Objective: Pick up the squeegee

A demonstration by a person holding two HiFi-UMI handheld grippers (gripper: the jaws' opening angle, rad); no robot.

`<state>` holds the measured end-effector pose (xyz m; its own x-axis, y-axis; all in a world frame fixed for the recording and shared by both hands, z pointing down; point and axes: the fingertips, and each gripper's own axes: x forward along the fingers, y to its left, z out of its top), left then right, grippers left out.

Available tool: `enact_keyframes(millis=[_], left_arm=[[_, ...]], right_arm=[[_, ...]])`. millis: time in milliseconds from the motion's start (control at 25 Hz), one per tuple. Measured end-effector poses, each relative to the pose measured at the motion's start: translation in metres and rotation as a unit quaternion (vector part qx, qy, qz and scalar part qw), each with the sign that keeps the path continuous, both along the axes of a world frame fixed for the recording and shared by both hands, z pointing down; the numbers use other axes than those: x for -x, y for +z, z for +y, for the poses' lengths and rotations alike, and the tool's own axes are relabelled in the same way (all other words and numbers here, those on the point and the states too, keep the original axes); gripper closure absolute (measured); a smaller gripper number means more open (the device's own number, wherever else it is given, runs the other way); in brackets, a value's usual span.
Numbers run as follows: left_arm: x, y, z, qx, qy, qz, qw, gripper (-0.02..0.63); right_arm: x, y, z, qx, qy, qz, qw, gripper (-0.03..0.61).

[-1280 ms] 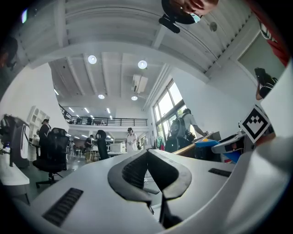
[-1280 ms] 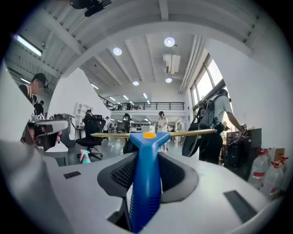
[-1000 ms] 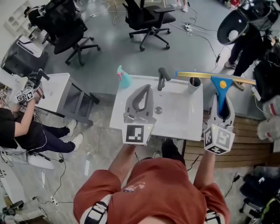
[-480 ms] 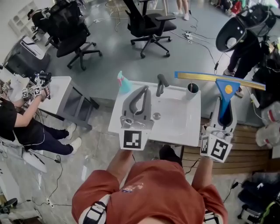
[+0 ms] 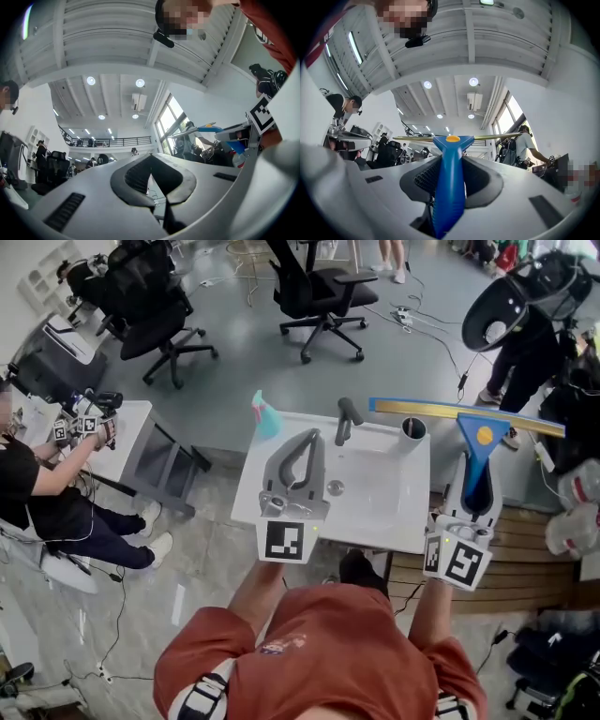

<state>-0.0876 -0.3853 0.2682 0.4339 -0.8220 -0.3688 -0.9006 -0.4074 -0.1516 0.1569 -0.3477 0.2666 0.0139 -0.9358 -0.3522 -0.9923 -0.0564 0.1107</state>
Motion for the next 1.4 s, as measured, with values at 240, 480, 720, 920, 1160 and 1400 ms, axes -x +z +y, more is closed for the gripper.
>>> enact_keyframes(millis=[240,480,720,920,1160,1400], left_arm=[[0.006,0.007,-0.003,0.008,0.003,0.008,0.9999,0.595],[0.004,0.012,0.002,0.009,0.006,0.003,0.9999,0.596],[0.012,0.016,0.007,0.020,0.005,0.005,0.9998,0.596],[0.011,0.012,0.012,0.021,0.006,0.002,0.9998,0.597],[0.015,0.009,0.022,0.021,0.005,0.002,0.9998,0.596],[0.021,0.019,0.019,0.034,0.003,0.005,0.9994,0.597]], right_arm=[[0.008,0.005,-0.004,0.009,-0.001,0.005,1.000,0.439],[0.008,0.014,-0.003,0.024,0.000,0.014,1.000,0.439],[0.018,0.015,0.001,0.031,0.000,0.003,1.000,0.439],[0.014,0.013,0.007,0.027,-0.002,0.003,1.000,0.439],[0.017,0.010,0.016,0.024,-0.003,0.005,1.000,0.439],[0.022,0.013,0.011,0.030,-0.003,0.007,1.000,0.439]])
